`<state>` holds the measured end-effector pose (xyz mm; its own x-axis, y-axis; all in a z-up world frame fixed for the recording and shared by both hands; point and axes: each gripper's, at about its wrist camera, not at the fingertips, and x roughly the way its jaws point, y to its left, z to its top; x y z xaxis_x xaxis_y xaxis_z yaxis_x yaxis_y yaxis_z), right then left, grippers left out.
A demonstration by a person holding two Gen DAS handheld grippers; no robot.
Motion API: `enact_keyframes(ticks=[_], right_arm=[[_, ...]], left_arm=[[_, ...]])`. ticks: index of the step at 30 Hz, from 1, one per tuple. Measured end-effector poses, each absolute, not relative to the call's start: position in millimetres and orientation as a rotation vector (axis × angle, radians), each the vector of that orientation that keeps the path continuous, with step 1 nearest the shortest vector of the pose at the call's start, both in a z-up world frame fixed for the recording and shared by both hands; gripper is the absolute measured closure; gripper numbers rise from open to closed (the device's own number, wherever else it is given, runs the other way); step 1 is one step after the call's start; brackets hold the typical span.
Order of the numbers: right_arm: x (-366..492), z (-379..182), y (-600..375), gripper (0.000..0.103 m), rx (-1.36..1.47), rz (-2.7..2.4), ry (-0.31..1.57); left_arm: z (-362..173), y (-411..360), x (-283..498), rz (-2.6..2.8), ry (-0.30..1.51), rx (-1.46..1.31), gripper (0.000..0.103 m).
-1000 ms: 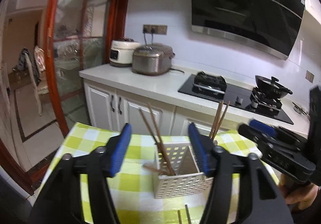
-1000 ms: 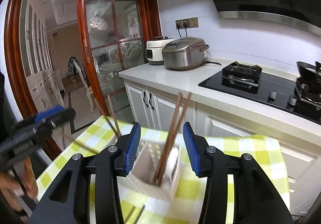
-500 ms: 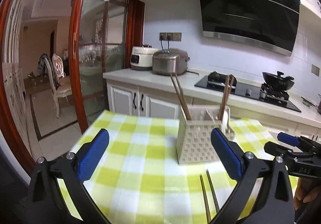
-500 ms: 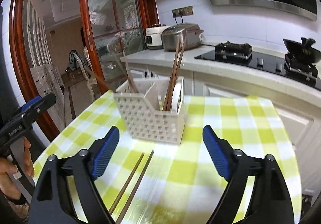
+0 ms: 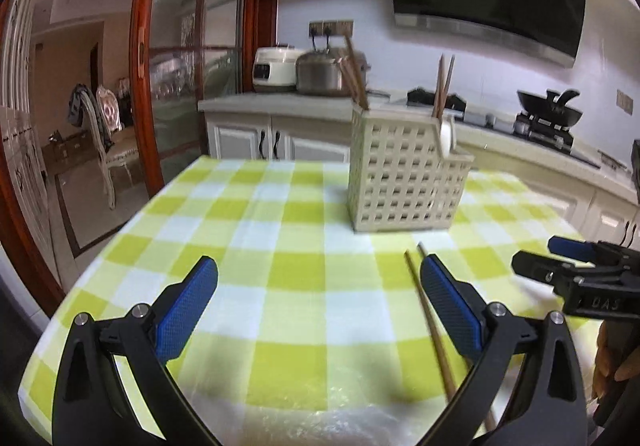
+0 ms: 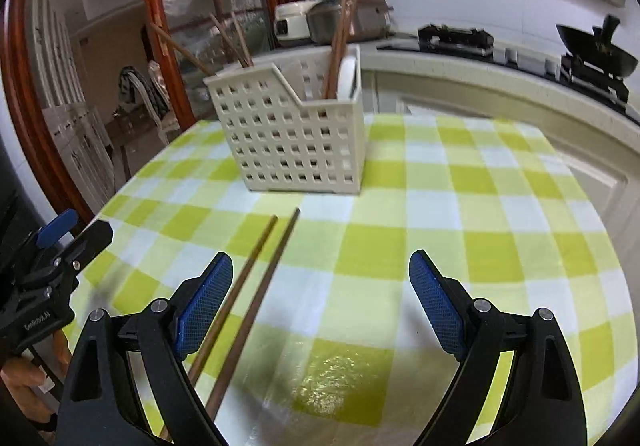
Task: Organize utensils
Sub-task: 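Move both open tools back over the last chopsticks on the table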
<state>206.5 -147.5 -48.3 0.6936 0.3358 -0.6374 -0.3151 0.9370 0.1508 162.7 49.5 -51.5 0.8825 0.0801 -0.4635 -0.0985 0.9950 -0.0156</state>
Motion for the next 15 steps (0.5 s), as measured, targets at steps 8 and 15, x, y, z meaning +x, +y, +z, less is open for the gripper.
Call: enact_keyframes(ticks=[8, 15], right_arm=[[223.1, -66.3, -127.7, 0.019, -0.022, 0.324, 0.779], [239.2, -77.7, -101.6, 0.045, -0.077, 0.329, 0.848]], left_arm=[[-62.7, 68.3, 166.5, 0.124, 0.517, -0.096, 0.005], [-48.6, 65.4, 155.2, 0.137, 0.465, -0.032, 0.005]])
